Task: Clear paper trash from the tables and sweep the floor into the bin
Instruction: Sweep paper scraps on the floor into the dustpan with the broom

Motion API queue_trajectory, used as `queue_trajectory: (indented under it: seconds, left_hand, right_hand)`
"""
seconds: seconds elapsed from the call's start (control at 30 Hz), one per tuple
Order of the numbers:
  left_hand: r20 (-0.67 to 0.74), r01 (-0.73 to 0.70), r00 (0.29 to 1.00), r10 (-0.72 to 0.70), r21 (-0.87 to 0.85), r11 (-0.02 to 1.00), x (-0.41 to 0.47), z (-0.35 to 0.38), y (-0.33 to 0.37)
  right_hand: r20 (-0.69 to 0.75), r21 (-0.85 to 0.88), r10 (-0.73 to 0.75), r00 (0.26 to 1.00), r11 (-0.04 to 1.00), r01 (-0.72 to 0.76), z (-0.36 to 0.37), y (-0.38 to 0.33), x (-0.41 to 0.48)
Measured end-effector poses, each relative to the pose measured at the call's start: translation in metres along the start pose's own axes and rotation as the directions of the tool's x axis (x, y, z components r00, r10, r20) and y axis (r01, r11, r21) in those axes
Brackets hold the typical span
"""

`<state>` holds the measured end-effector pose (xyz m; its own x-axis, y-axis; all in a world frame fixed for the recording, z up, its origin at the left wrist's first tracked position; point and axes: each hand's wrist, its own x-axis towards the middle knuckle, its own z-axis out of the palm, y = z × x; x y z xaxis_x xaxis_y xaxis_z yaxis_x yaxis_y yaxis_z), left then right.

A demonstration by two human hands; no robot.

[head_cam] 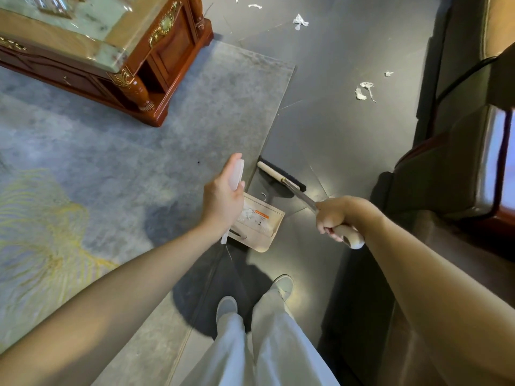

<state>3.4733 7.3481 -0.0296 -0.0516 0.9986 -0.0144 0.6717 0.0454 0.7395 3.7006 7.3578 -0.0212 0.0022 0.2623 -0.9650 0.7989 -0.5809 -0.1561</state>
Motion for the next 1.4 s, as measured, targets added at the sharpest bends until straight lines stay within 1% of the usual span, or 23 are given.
queue_trajectory:
  seconds: [0.03, 0.13, 0.23, 0.3, 0.37, 0.47, 0.5, 0.63, 0.7, 0.77, 0.87, 1.0, 1.1, 1.17, 1.27, 1.33, 1.4]
  left_hand:
    - [0.008, -0.007, 1.000, 0.007, -0.005, 1.000, 0.002, 0.002, 0.002]
    - [0.016, -0.010, 1.000, 0.010, -0.005, 1.000, 0.007, 0.000, 0.002]
    - [0.019, -0.016, 1.000, 0.015, 0.013, 1.000, 0.013, -0.006, -0.001]
    - [0.024, -0.030, 0.999, 0.030, 0.021, 0.999, 0.016, -0.007, 0.001]
    - [0.027, -0.047, 0.999, 0.046, 0.023, 0.999, 0.017, -0.006, 0.007]
    - [0.042, -0.078, 0.996, 0.077, 0.017, 0.997, 0.019, -0.003, 0.019]
    - [0.046, -0.093, 0.995, 0.092, 0.016, 0.996, 0.021, -0.001, 0.024]
    - [0.058, -0.139, 0.989, 0.138, 0.031, 0.990, 0.030, 0.007, 0.042]
    - [0.053, -0.156, 0.987, 0.154, 0.032, 0.987, 0.028, 0.008, 0.045]
    - [0.052, -0.153, 0.987, 0.152, 0.030, 0.988, 0.020, 0.008, 0.042]
    - [0.045, -0.124, 0.991, 0.123, 0.016, 0.992, 0.004, 0.003, 0.032]
    - [0.049, -0.080, 0.996, 0.080, -0.002, 0.997, -0.026, -0.009, 0.016]
    - [0.078, -0.042, 0.996, 0.044, -0.025, 0.999, -0.047, -0.019, 0.002]
    - [0.062, -0.029, 0.998, 0.030, -0.023, 0.999, -0.059, -0.024, -0.008]
    - [0.053, -0.013, 0.999, 0.013, -0.014, 1.000, -0.074, -0.030, -0.022]
    - [0.070, -0.002, 0.998, 0.003, -0.009, 1.000, -0.080, -0.033, -0.031]
    - [0.085, -0.015, 0.996, 0.017, -0.015, 1.000, -0.084, -0.033, -0.036]
  right_hand:
    - [0.023, -0.025, 0.002, 1.000, 1.000, -0.001, 0.004, -0.002, -0.004]
    - [0.119, 0.005, 0.051, 0.992, 0.999, -0.052, 0.012, -0.002, -0.023]
    - [0.219, 0.009, 0.057, 0.974, 0.998, -0.060, 0.021, 0.003, -0.052]
    - [0.253, 0.029, 0.051, 0.966, 0.998, -0.060, 0.020, 0.011, -0.066]
    - [0.260, 0.108, 0.047, 0.964, 0.991, -0.078, 0.007, 0.024, -0.079]
    - [0.230, 0.270, 0.027, 0.973, 0.959, -0.090, -0.019, 0.040, -0.102]
    - [0.212, 0.298, 0.017, 0.977, 0.951, -0.081, -0.026, 0.043, -0.109]
    - [0.077, 0.218, -0.032, 0.997, 0.976, 0.014, -0.044, 0.048, -0.124]
    - [0.017, 0.201, -0.038, 0.999, 0.979, 0.034, -0.051, 0.048, -0.128]
    - [-0.028, 0.223, -0.031, 0.999, 0.974, 0.037, -0.054, 0.049, -0.132]
    - [-0.059, 0.270, -0.014, 0.998, 0.962, 0.030, -0.051, 0.052, -0.132]
    - [-0.044, 0.310, 0.031, 0.999, 0.950, -0.016, -0.032, 0.050, -0.123]
    - [-0.060, 0.293, 0.055, 0.997, 0.955, -0.035, -0.009, 0.047, -0.106]
    - [-0.067, 0.303, 0.077, 0.995, 0.952, -0.053, 0.005, 0.047, -0.092]
    - [-0.032, 0.369, 0.102, 0.994, 0.926, -0.084, 0.024, 0.047, -0.074]
    - [-0.042, 0.323, 0.100, 0.994, 0.943, -0.081, 0.037, 0.045, -0.066]
    - [-0.059, 0.258, 0.062, 0.996, 0.965, -0.045, 0.051, 0.042, -0.061]
